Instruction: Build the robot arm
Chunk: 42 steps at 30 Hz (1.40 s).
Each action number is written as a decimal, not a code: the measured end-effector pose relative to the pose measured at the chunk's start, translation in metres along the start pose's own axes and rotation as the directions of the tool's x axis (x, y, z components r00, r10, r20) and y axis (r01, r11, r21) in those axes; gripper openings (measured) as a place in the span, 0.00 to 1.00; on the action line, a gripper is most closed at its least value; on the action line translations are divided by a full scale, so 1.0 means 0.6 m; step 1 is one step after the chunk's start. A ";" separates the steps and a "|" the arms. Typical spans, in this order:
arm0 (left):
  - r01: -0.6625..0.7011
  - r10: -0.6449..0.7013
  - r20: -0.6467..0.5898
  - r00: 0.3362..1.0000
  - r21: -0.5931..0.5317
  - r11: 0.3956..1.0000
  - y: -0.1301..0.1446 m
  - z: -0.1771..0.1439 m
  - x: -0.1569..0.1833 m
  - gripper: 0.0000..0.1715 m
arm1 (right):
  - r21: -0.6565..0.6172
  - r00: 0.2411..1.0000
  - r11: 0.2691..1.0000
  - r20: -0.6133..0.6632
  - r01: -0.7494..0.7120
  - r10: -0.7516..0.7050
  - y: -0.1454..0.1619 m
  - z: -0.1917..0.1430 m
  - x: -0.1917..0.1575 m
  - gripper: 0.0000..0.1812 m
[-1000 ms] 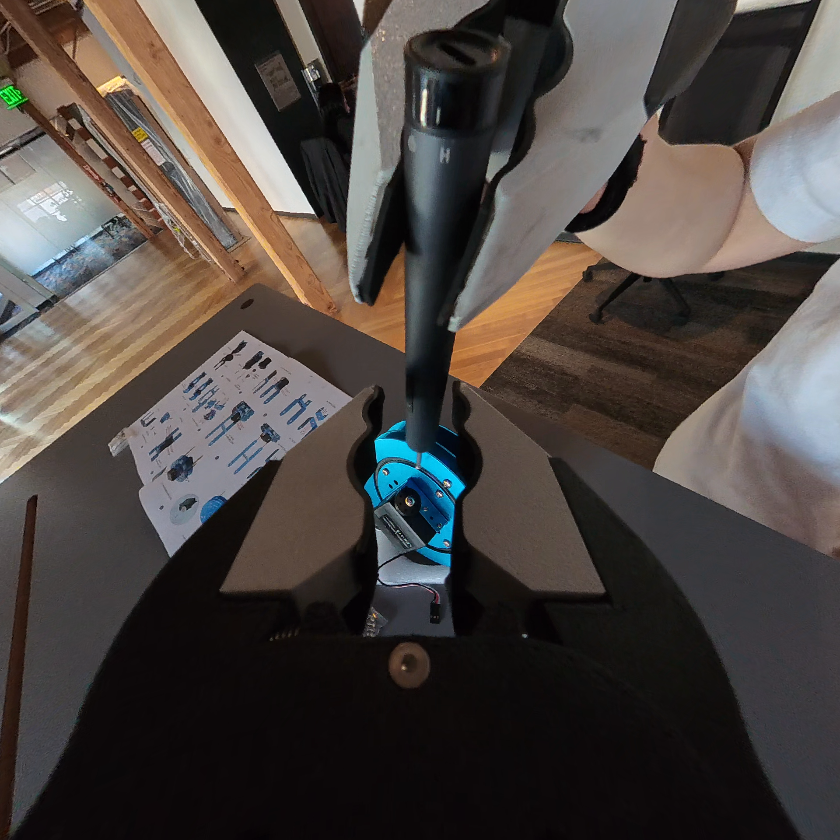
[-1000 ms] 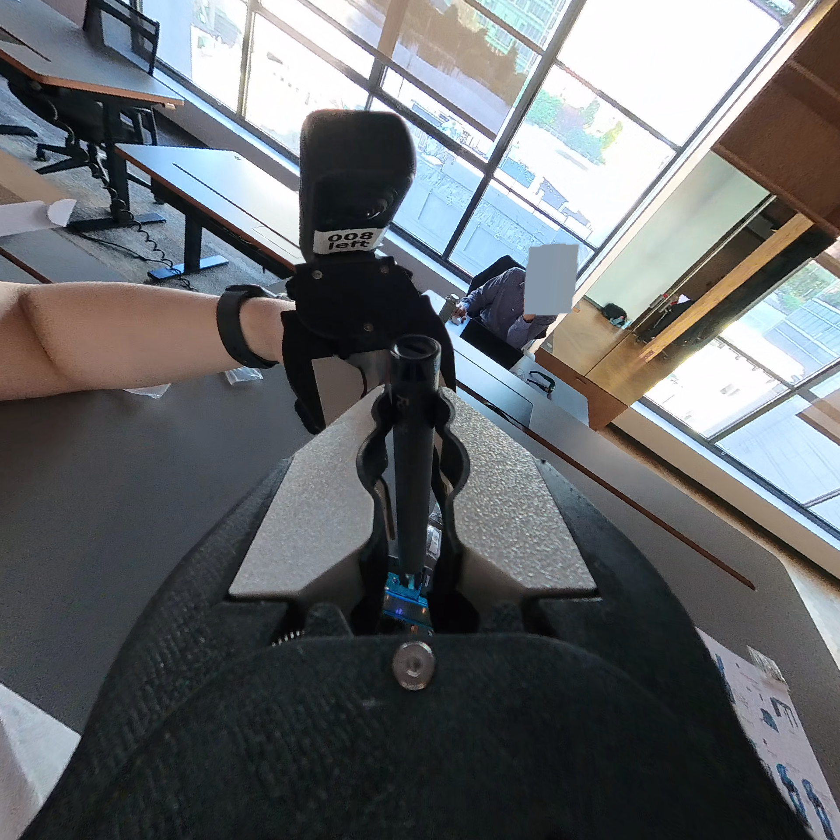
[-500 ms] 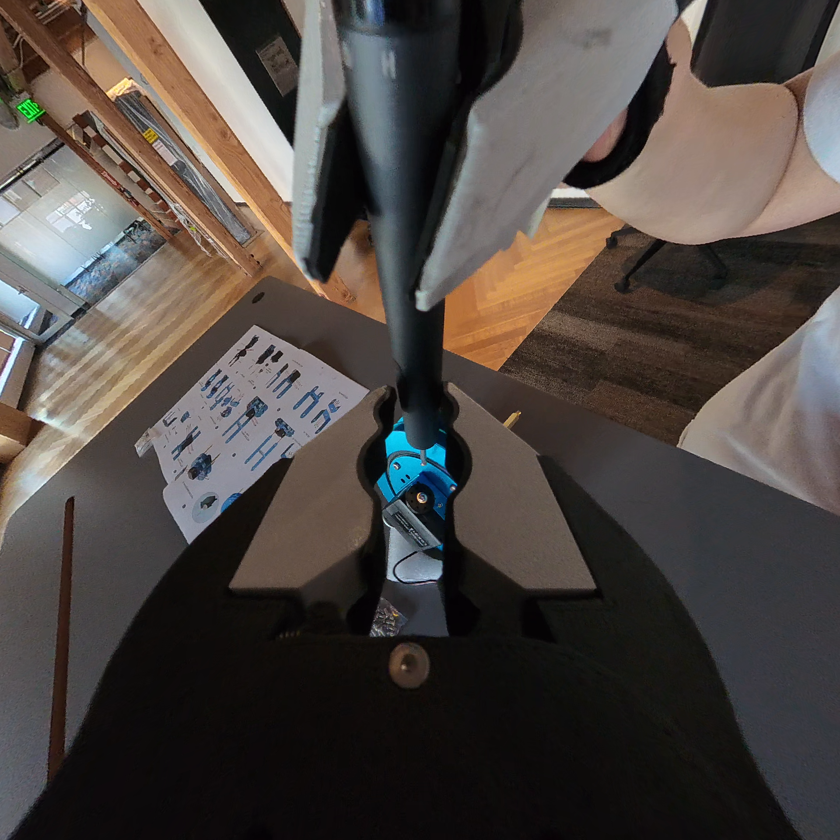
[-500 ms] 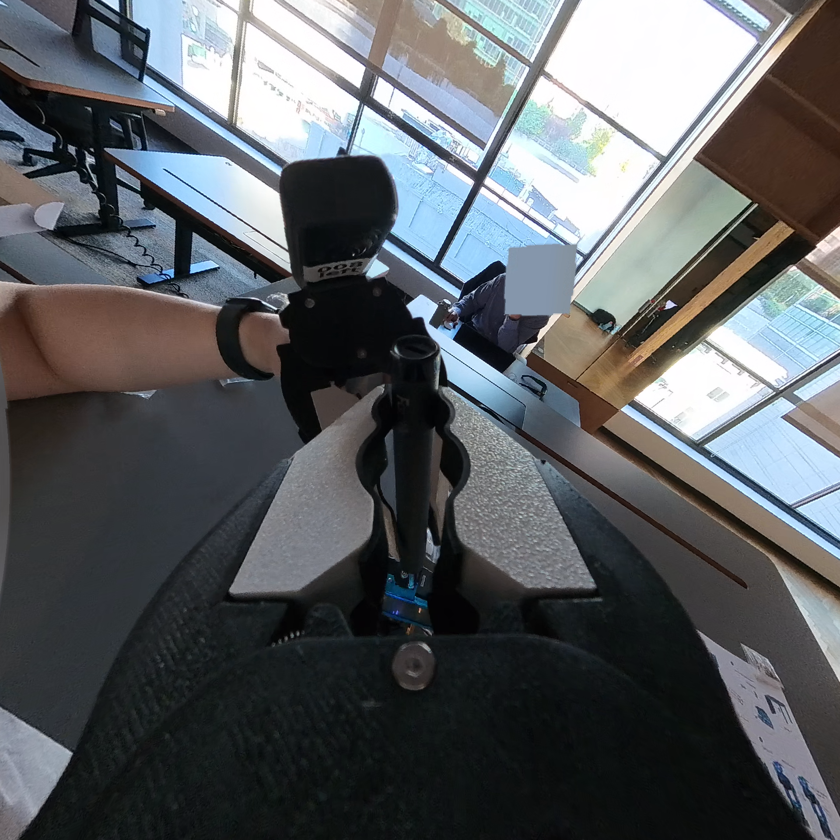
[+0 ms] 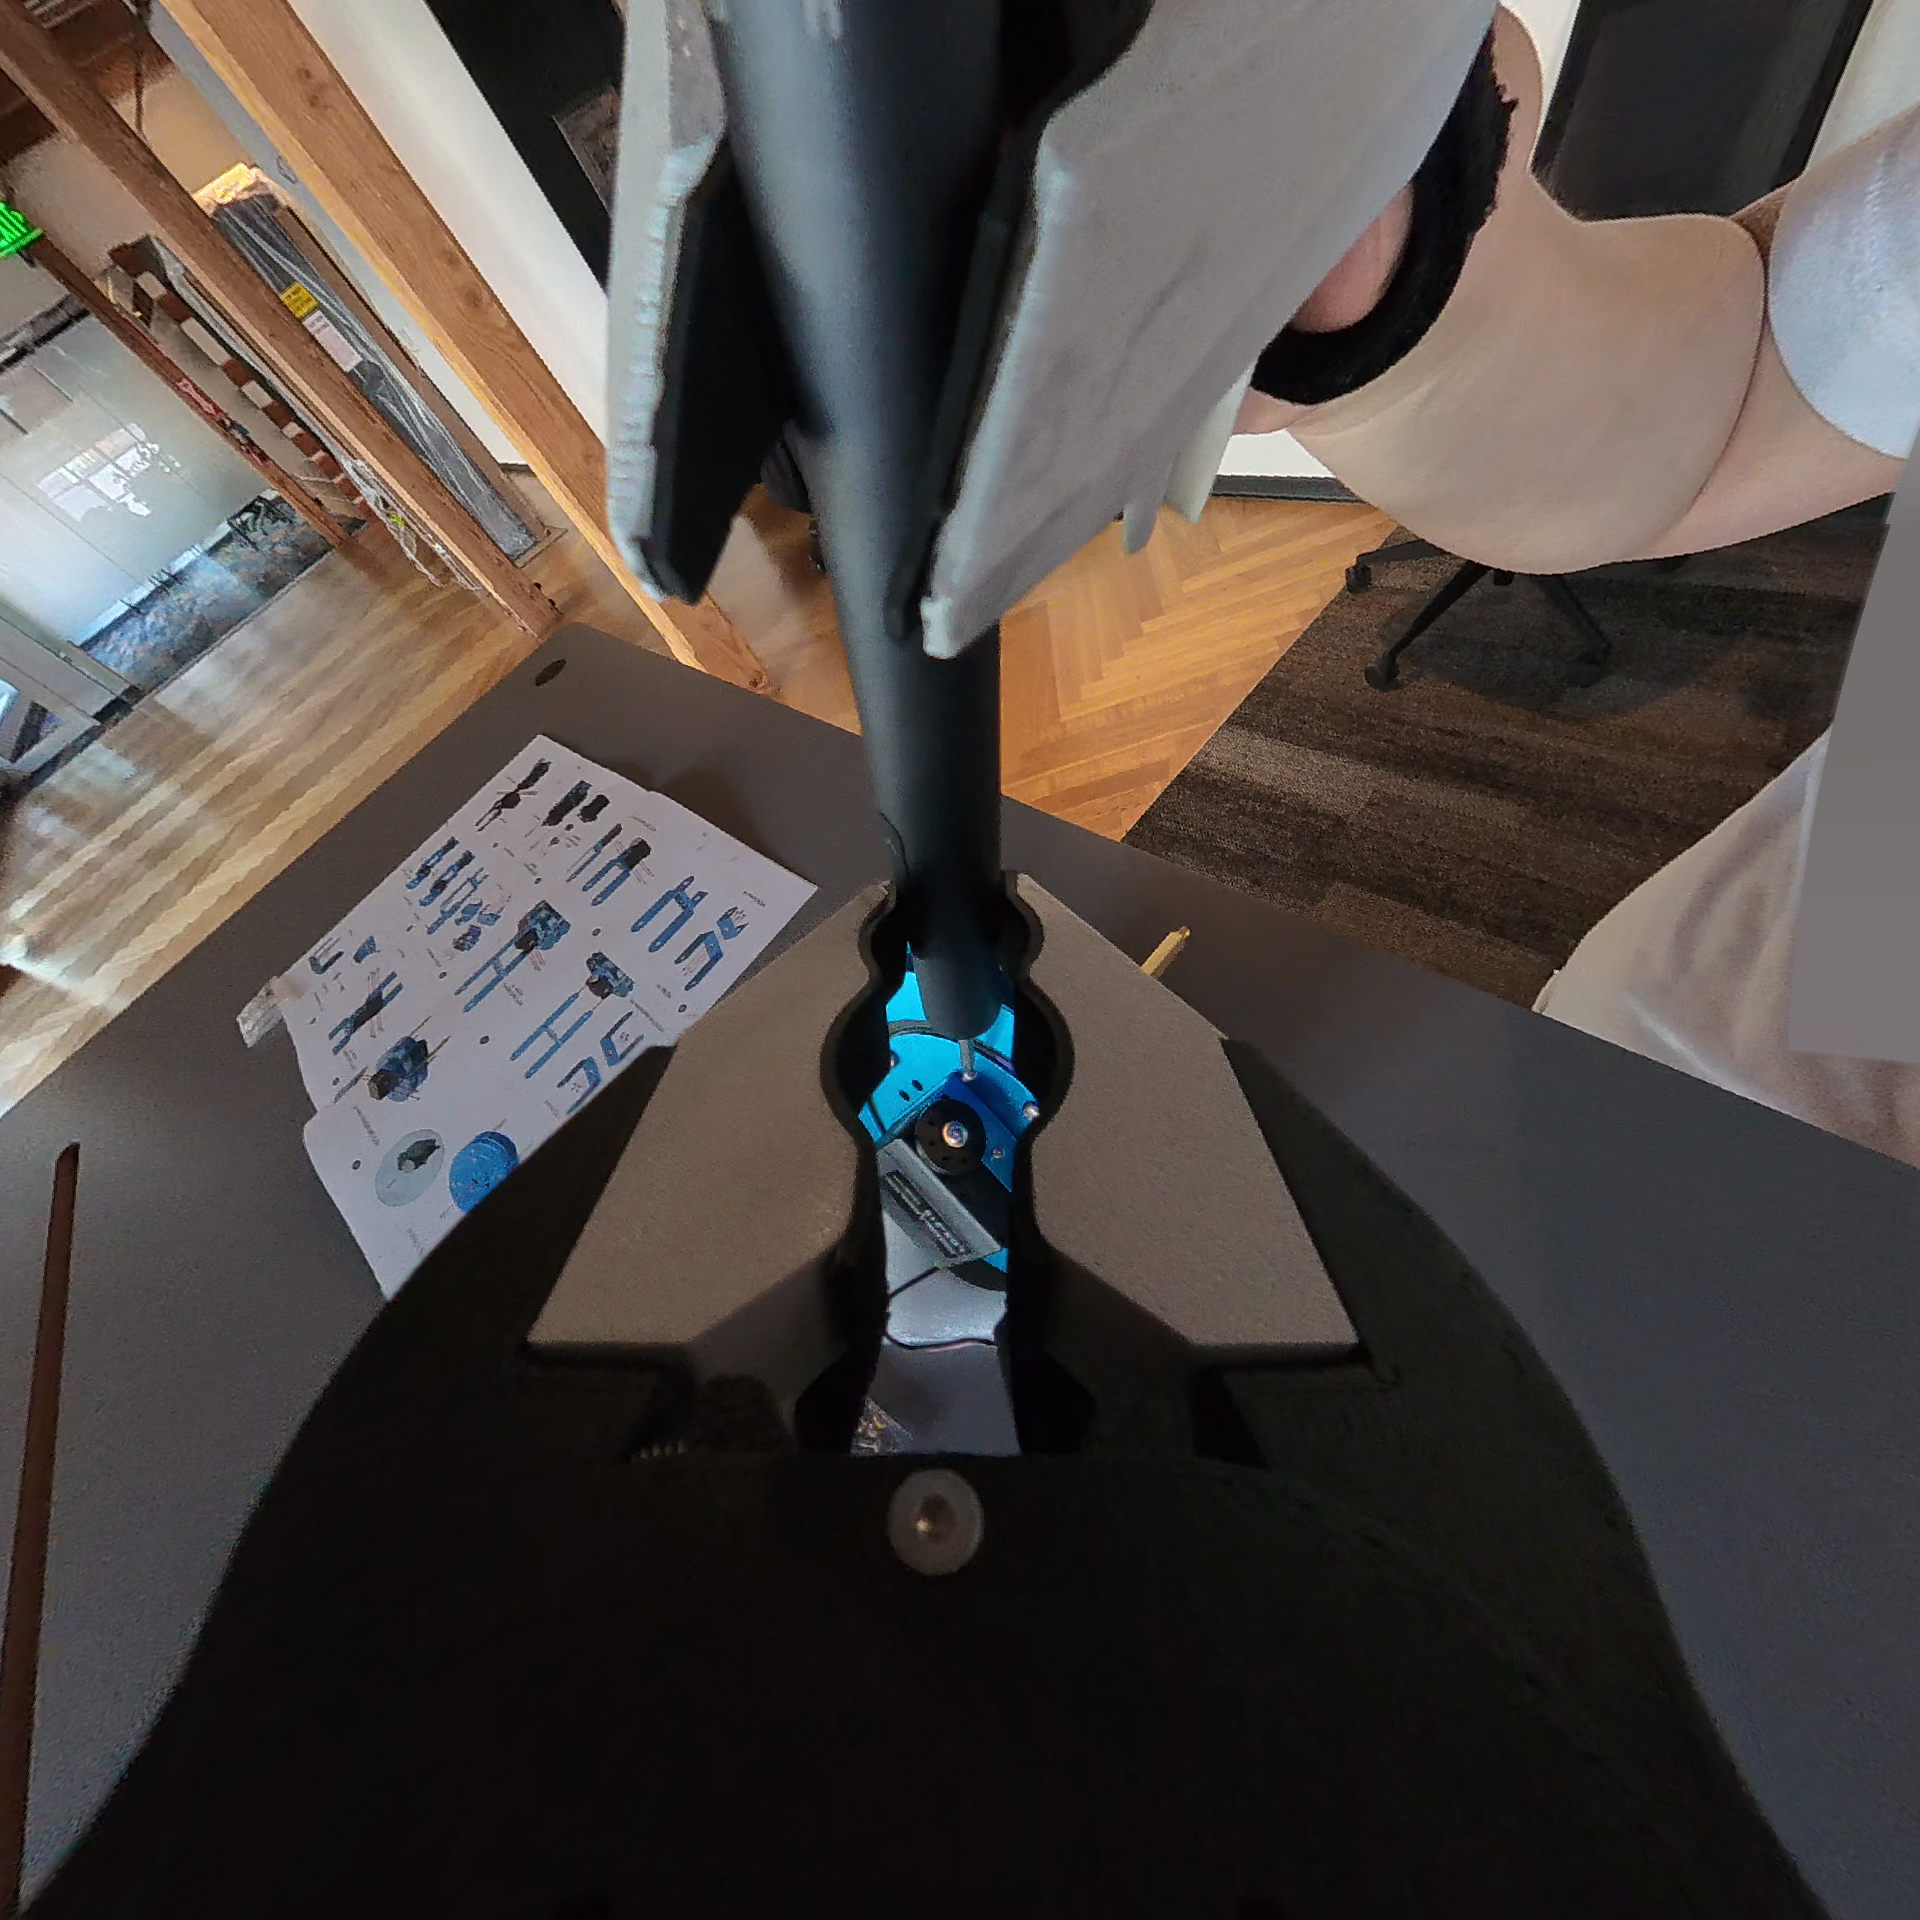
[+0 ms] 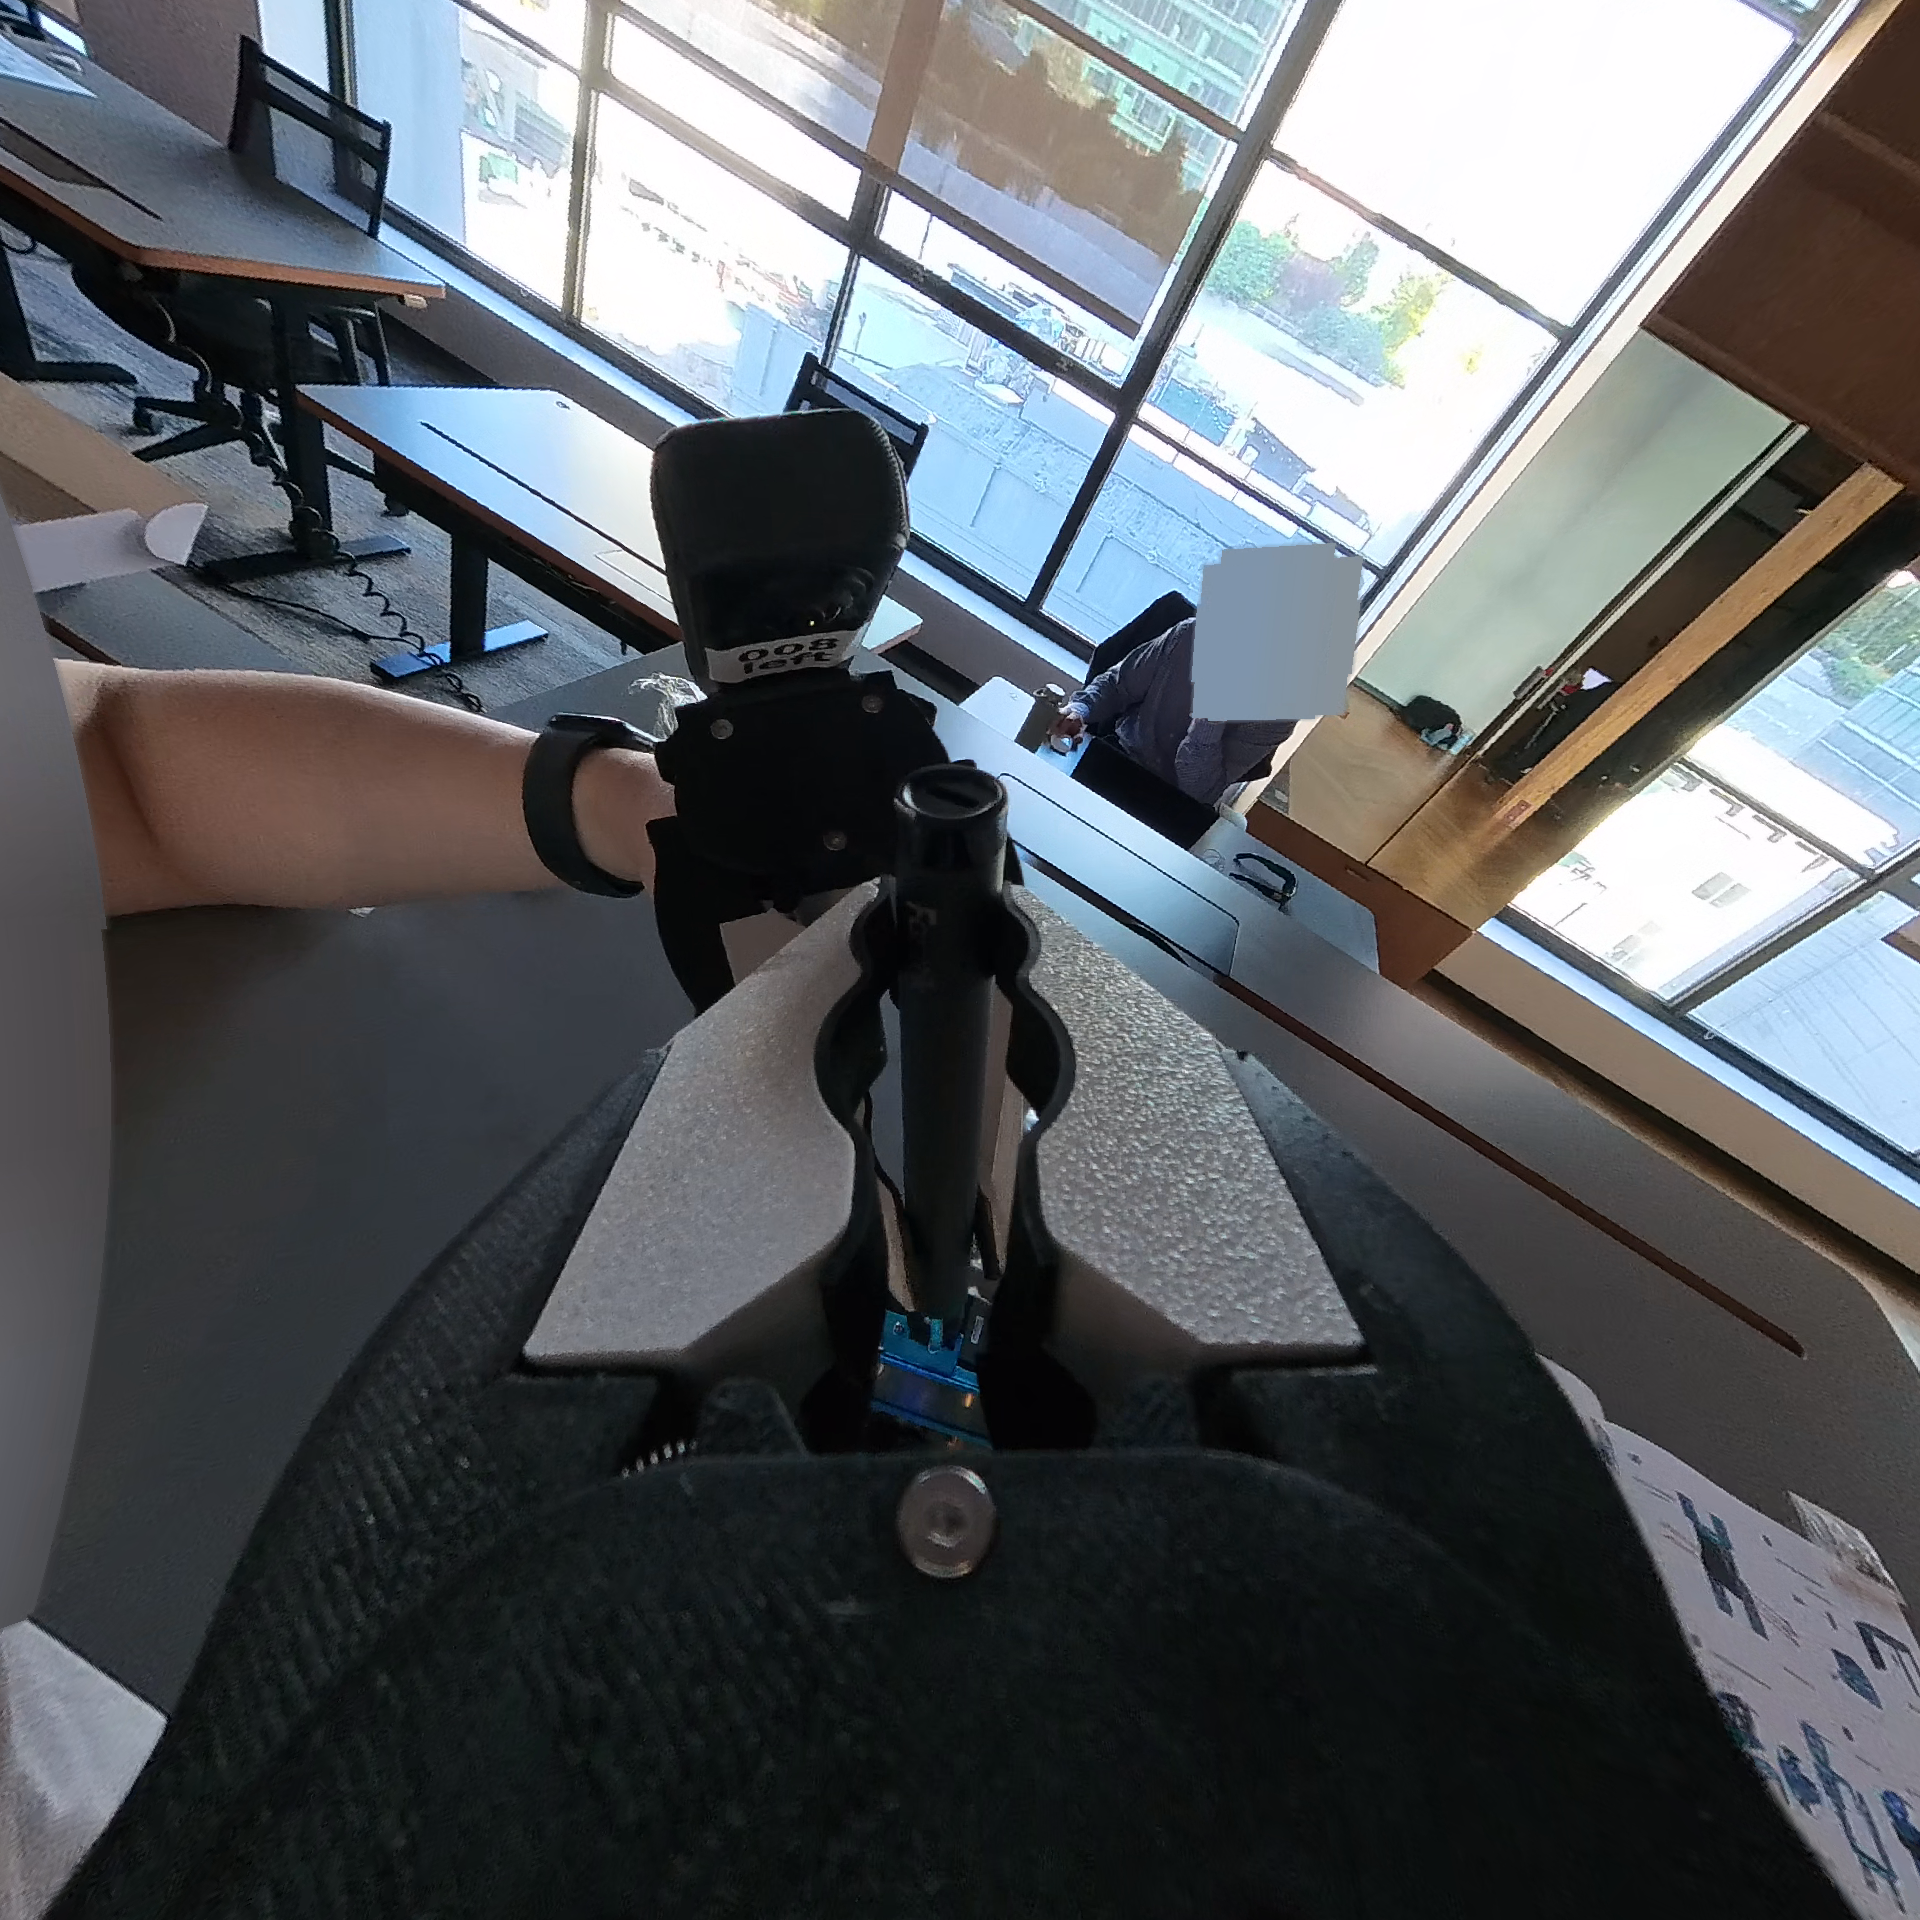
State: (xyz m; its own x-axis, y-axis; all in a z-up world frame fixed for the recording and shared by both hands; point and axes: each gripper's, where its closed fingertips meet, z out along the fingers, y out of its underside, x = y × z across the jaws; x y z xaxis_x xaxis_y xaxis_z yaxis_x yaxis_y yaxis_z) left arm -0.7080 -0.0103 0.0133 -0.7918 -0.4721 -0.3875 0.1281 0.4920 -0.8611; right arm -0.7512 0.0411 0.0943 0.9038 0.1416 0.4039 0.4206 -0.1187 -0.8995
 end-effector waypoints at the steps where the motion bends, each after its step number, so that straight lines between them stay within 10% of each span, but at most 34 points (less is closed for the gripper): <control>1: 0.000 0.000 0.003 1.000 -0.005 1.000 0.002 0.000 -0.001 0.09 | 0.000 1.000 1.000 0.003 -0.006 0.006 0.002 0.002 0.001 0.09; 42: -0.007 0.008 0.012 1.000 -0.024 1.000 0.016 0.009 -0.003 0.09 | 0.007 1.000 1.000 0.007 -0.006 0.006 0.014 0.000 0.008 0.09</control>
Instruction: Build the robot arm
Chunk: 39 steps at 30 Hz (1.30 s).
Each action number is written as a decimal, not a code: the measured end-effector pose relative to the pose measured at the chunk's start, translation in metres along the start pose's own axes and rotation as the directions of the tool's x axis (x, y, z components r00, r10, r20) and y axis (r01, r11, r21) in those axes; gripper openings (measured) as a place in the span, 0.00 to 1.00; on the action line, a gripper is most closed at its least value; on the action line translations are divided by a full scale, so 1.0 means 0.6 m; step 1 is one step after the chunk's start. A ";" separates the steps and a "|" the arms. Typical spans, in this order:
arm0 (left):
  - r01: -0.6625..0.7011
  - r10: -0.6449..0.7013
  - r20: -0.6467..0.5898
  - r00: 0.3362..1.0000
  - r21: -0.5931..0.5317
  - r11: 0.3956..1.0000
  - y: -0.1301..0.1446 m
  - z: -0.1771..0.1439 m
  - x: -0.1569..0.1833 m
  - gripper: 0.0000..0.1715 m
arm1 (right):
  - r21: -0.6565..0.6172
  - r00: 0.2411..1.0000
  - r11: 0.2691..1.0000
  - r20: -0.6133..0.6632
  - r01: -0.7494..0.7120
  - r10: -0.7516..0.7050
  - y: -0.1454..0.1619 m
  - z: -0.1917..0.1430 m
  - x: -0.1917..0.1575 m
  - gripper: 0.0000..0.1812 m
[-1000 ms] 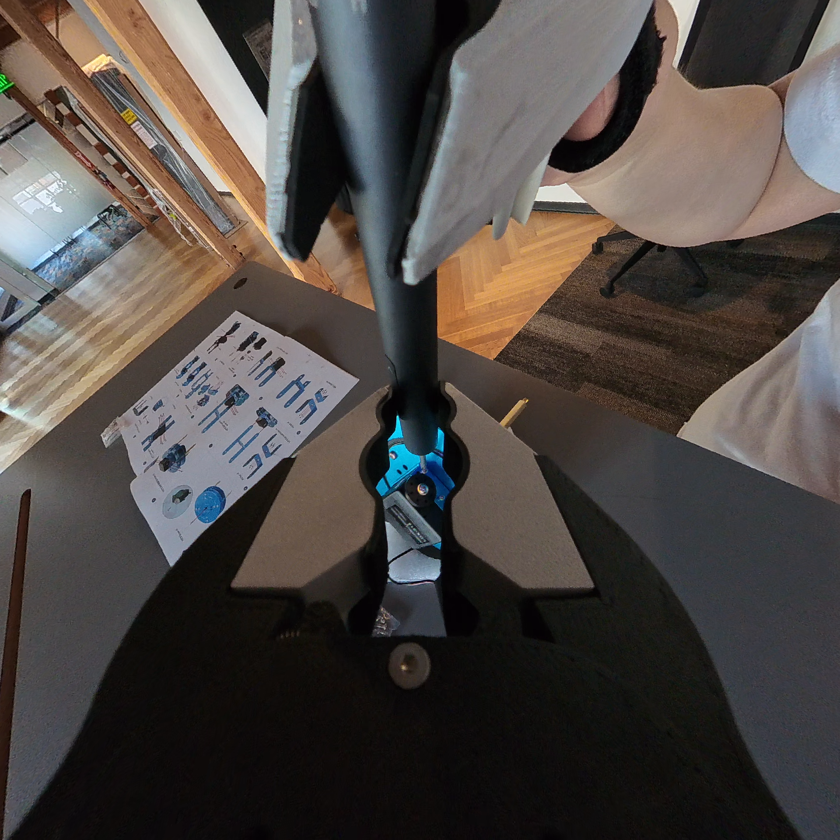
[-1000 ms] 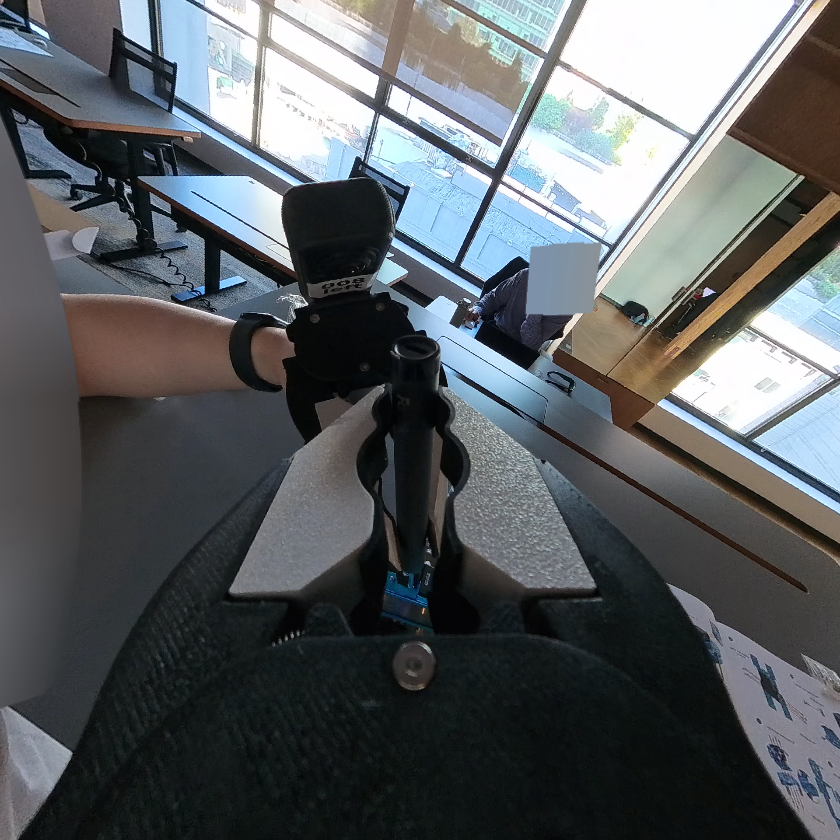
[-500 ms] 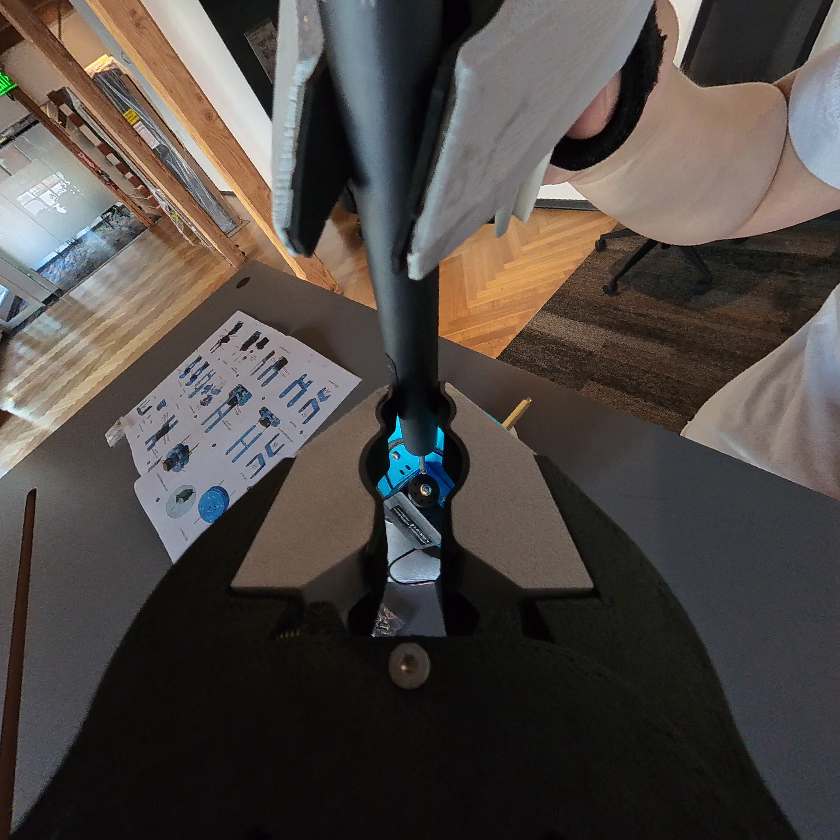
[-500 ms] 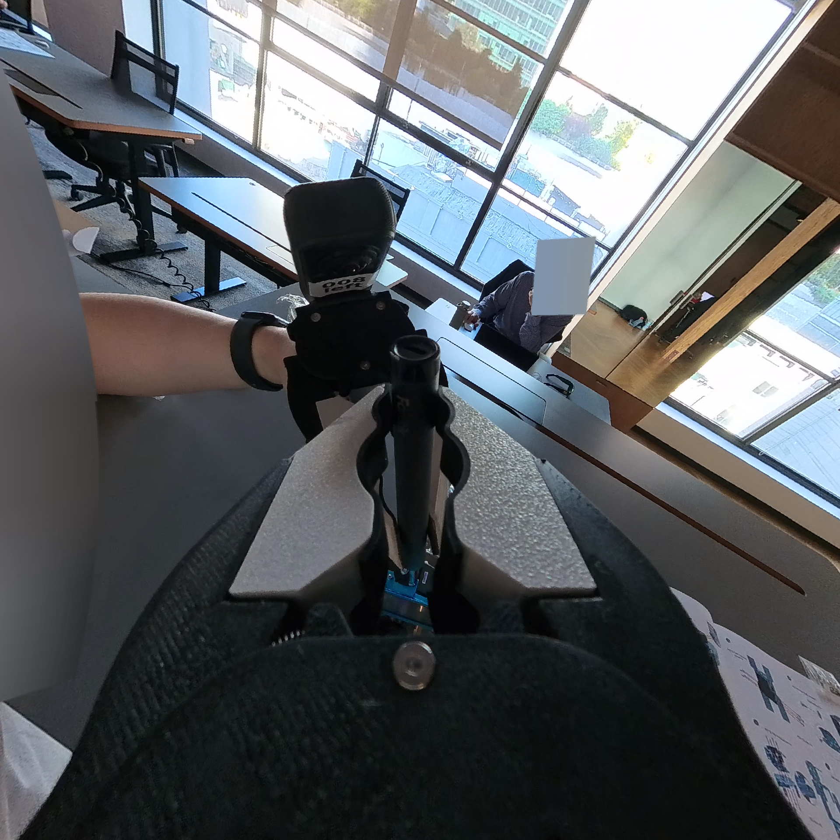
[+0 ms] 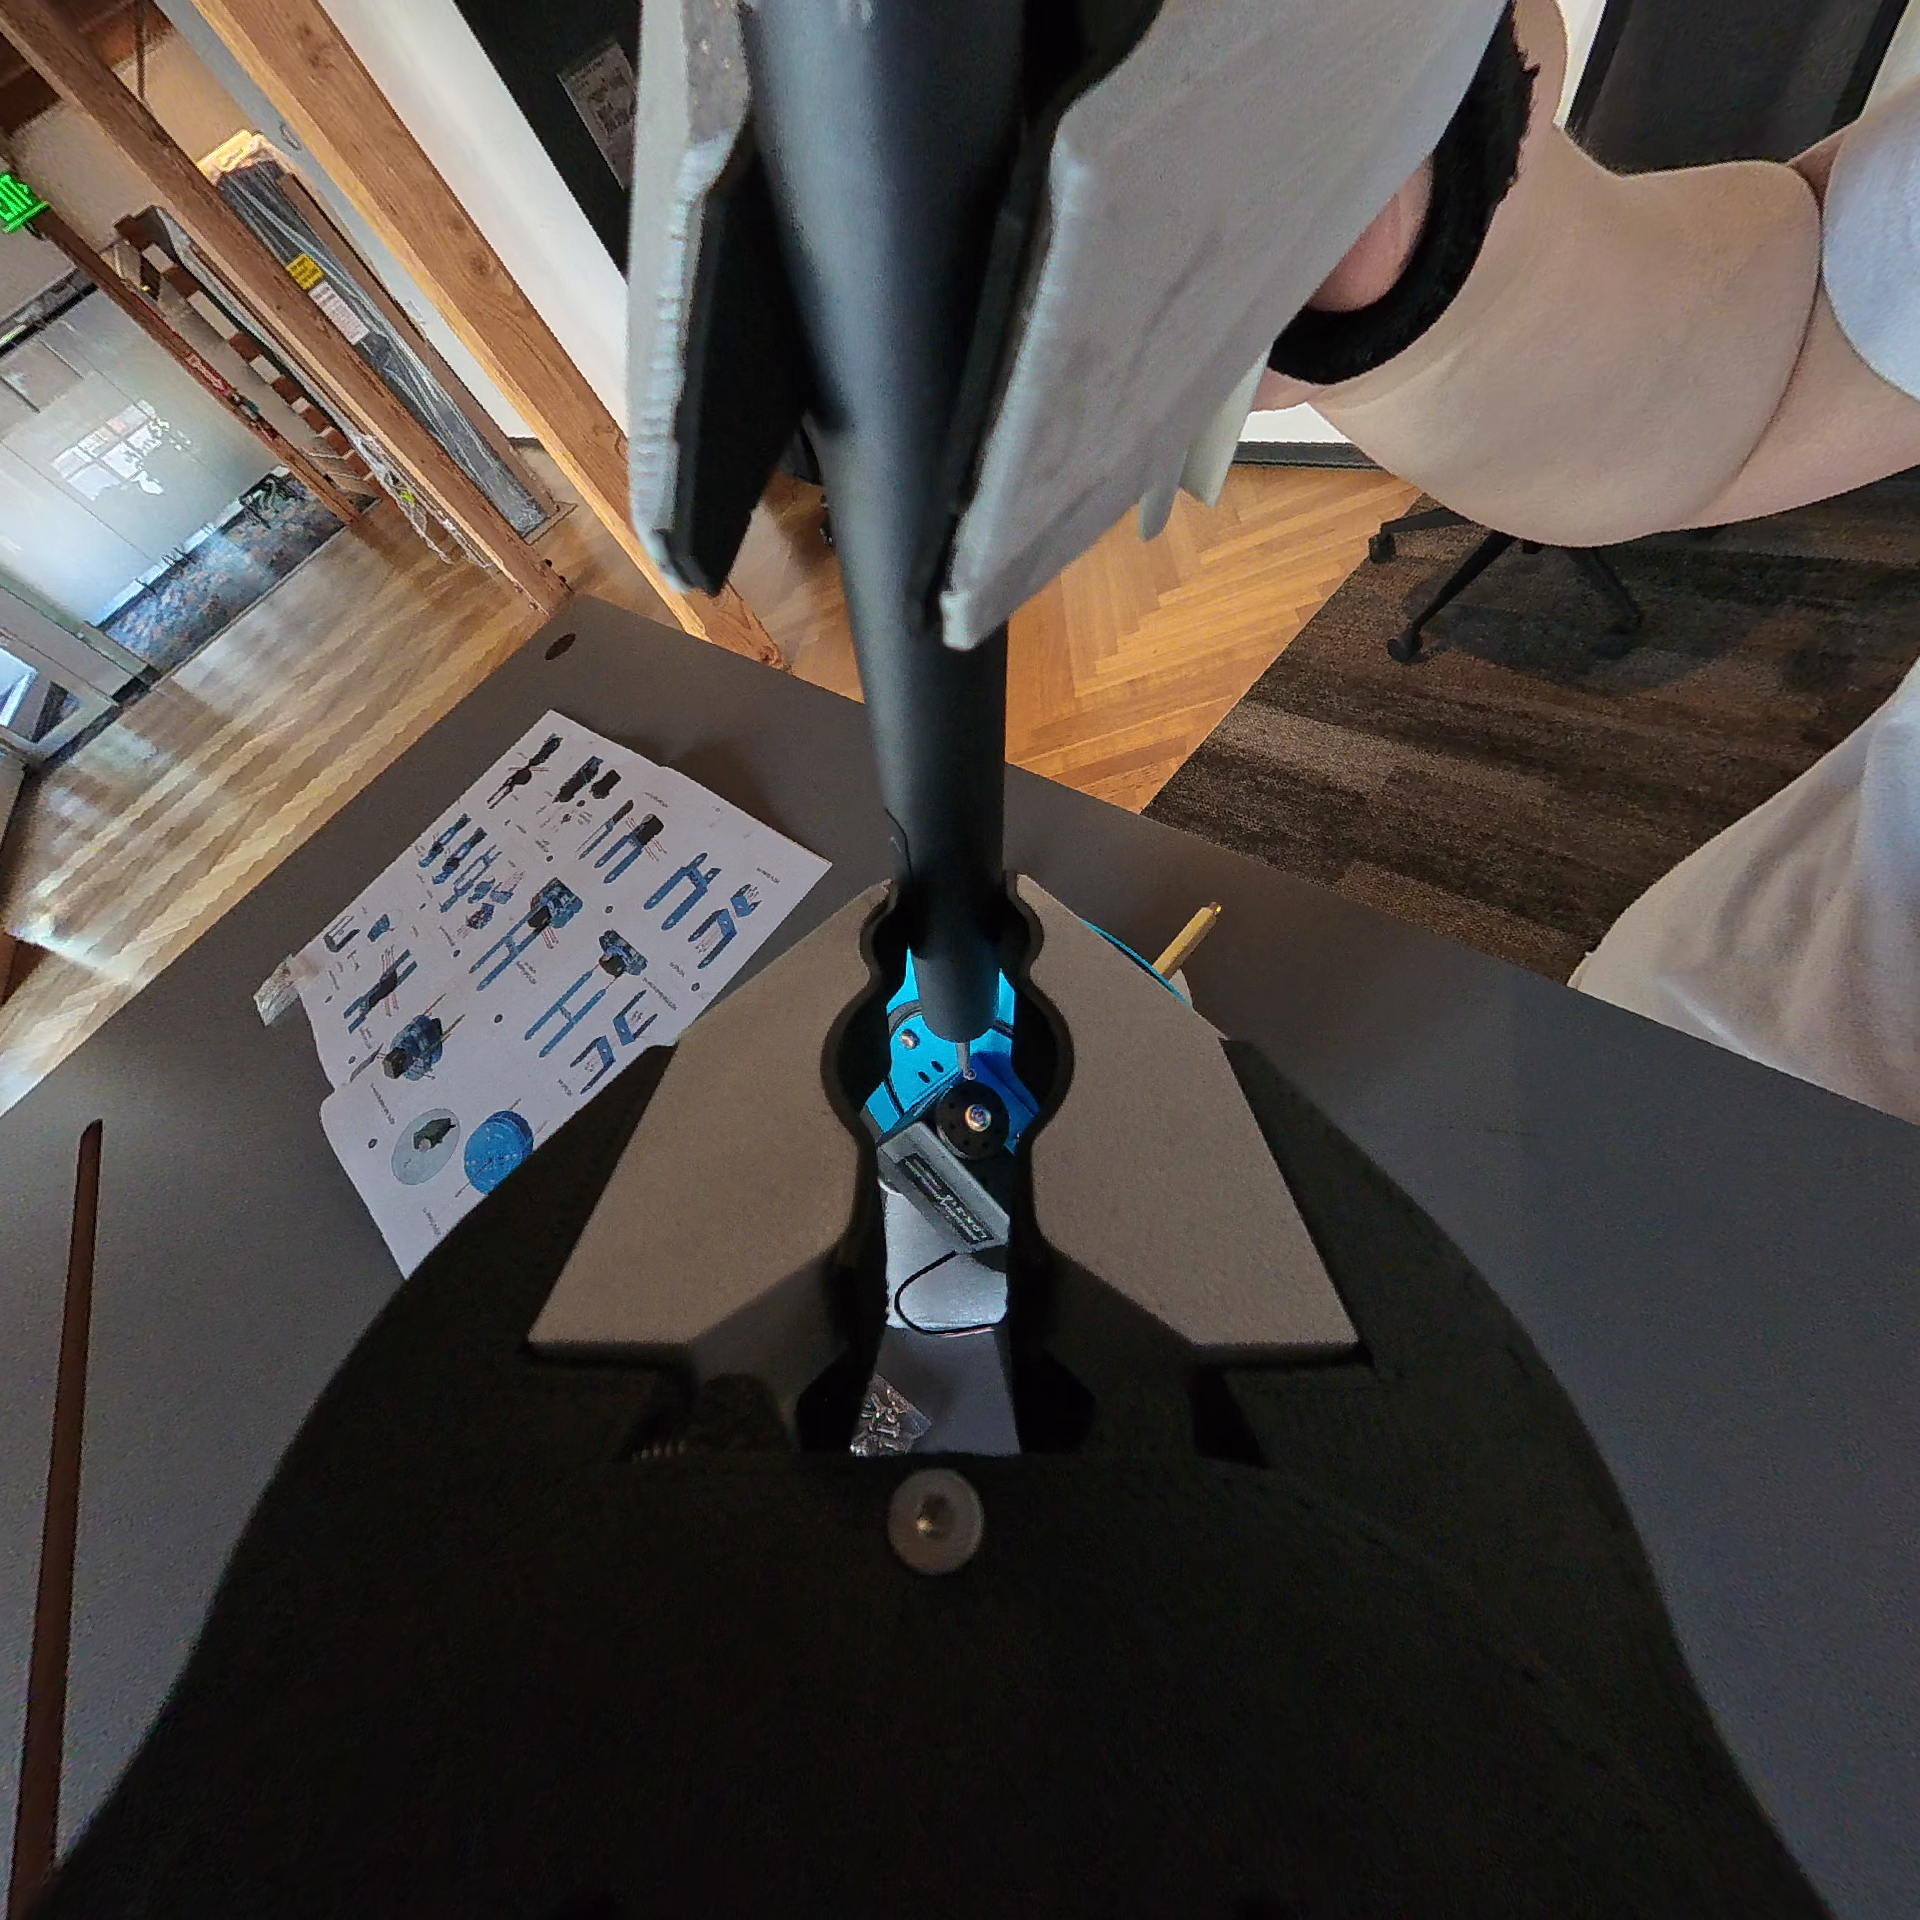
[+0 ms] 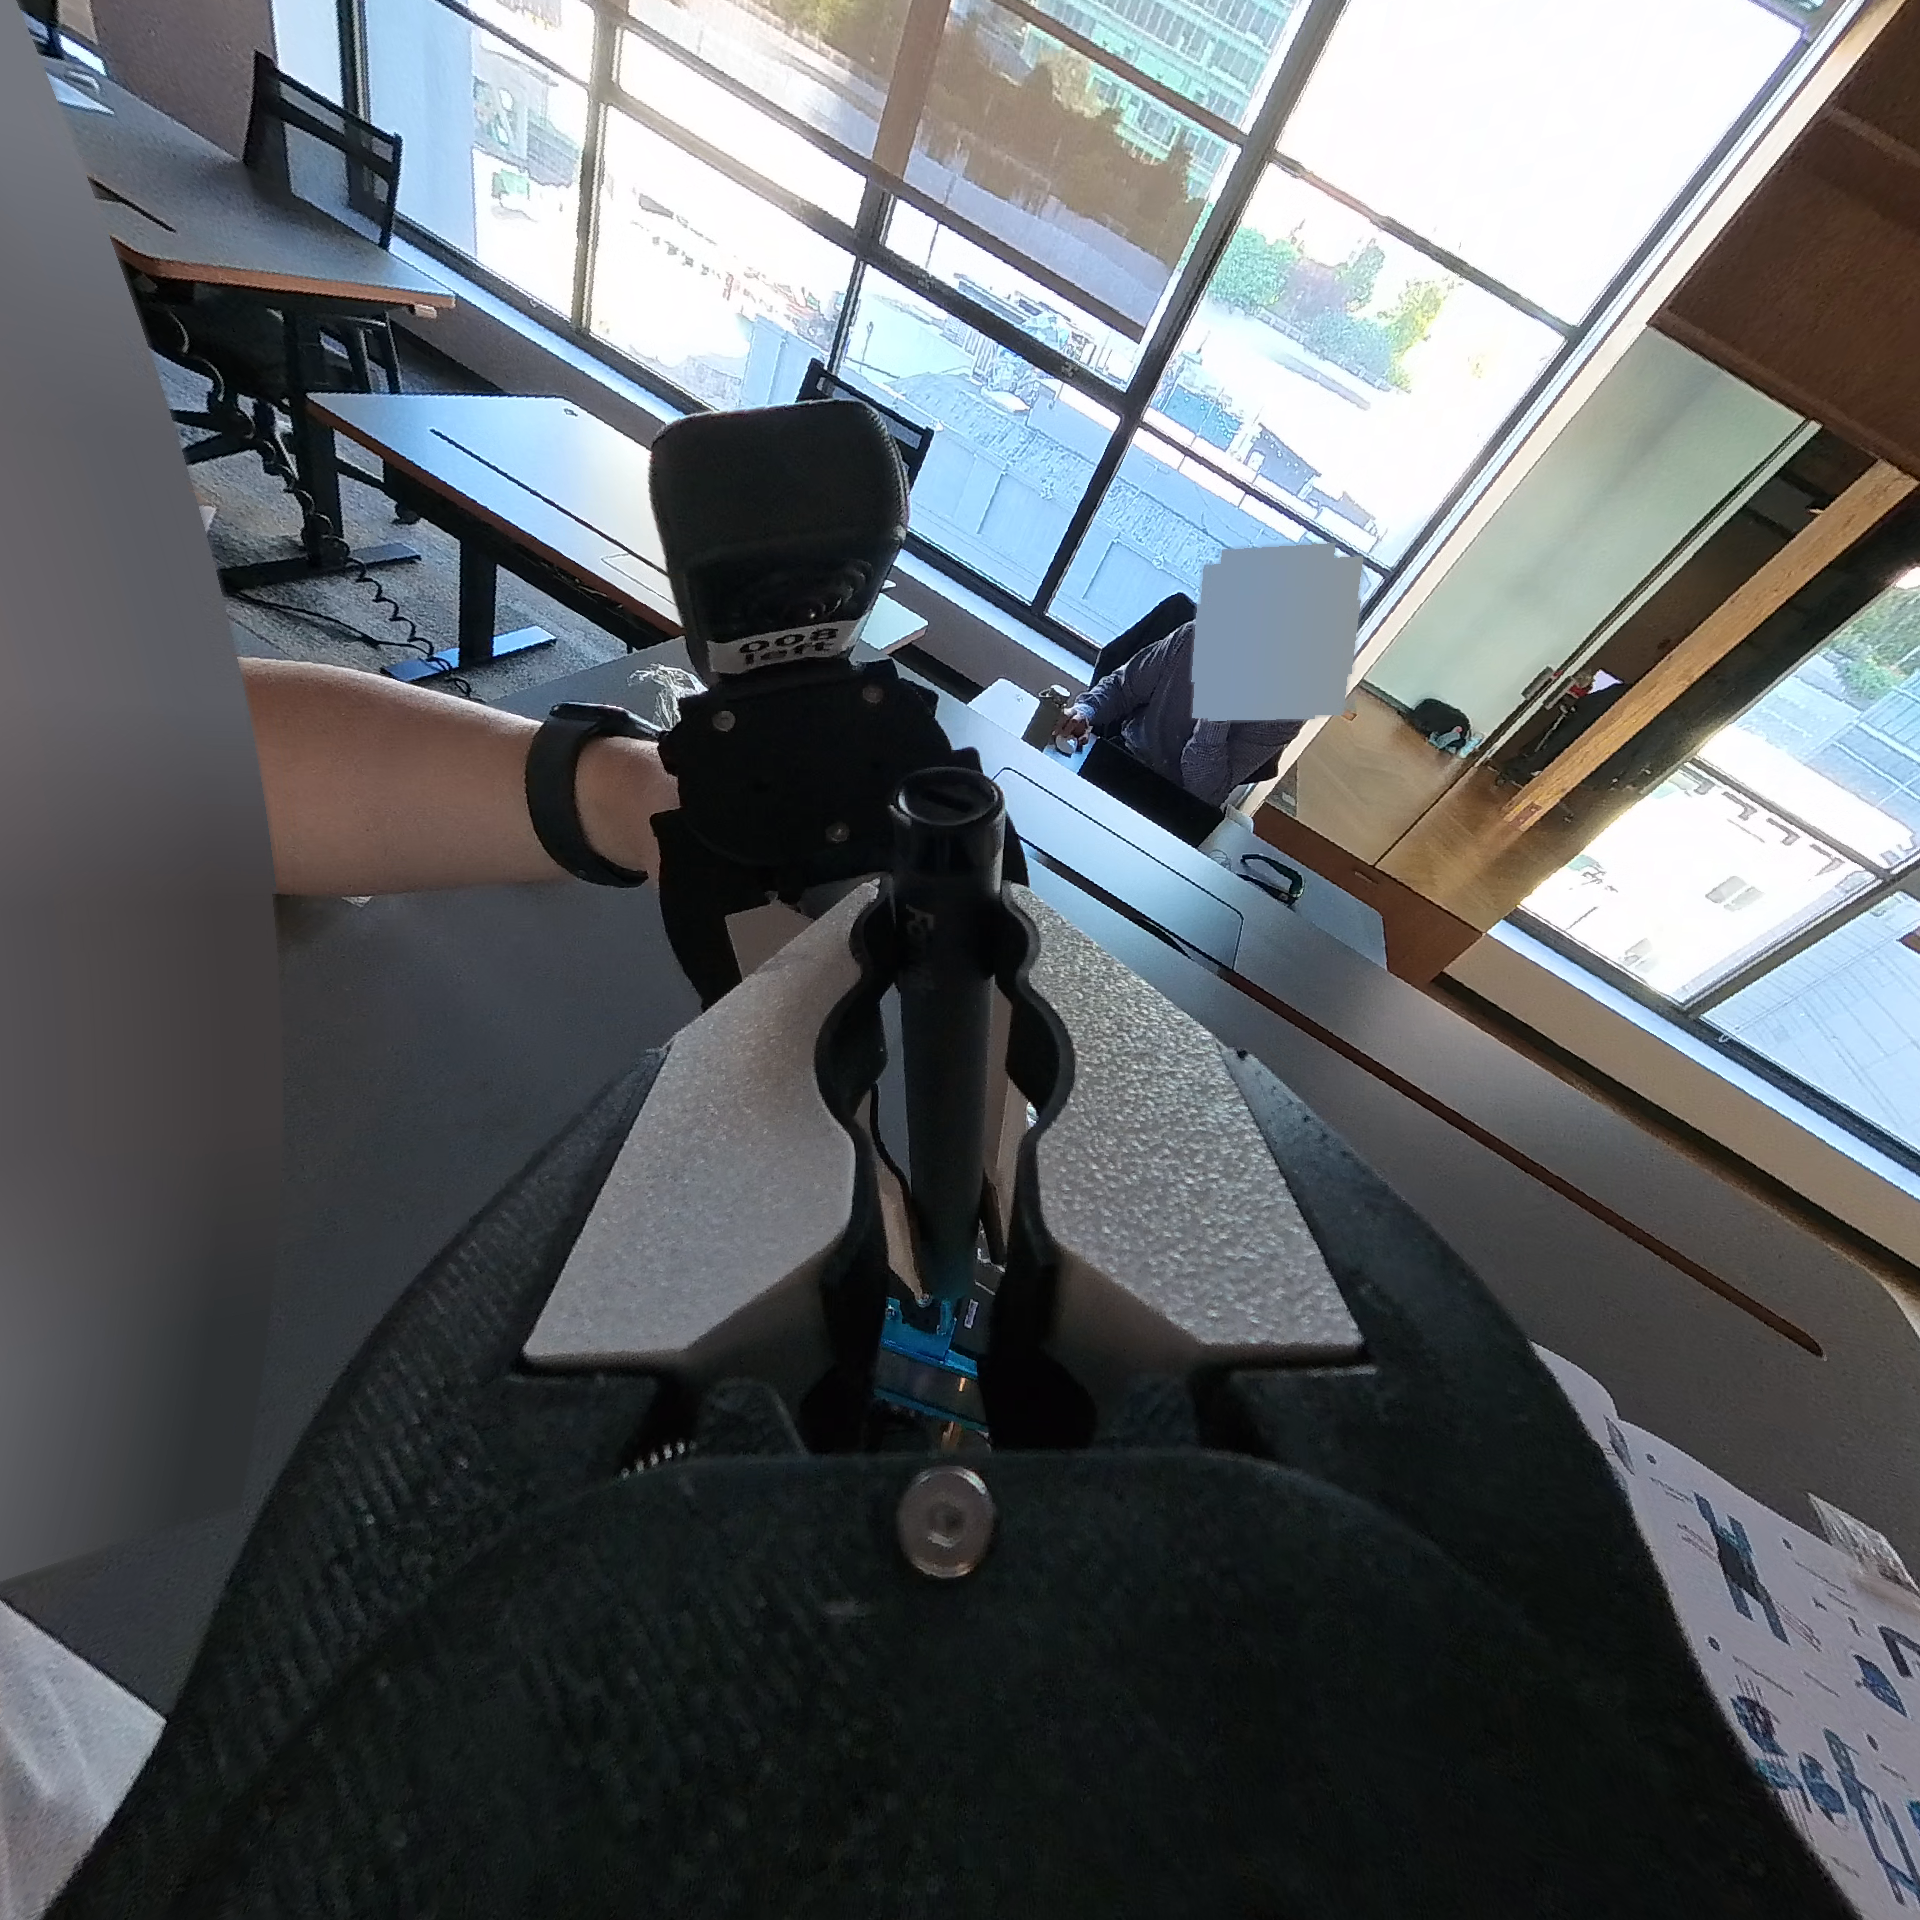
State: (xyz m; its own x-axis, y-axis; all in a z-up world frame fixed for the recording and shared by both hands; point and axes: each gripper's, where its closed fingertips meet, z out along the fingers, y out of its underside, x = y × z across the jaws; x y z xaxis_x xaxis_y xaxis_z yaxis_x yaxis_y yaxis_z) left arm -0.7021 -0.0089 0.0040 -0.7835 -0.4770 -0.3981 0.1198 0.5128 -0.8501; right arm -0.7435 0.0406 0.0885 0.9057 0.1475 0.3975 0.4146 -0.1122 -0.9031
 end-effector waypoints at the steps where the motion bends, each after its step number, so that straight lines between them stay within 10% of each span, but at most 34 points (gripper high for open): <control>1: 0.001 -0.001 -0.002 1.000 0.000 1.000 0.000 0.000 0.000 0.09 | 0.001 1.000 1.000 0.000 0.000 0.000 0.001 -0.001 0.000 0.09; 39: -0.026 0.026 0.024 0.999 0.004 1.000 -0.002 -0.001 -0.011 0.09 | 0.022 0.999 0.999 0.001 0.033 -0.033 0.004 -0.006 -0.004 0.09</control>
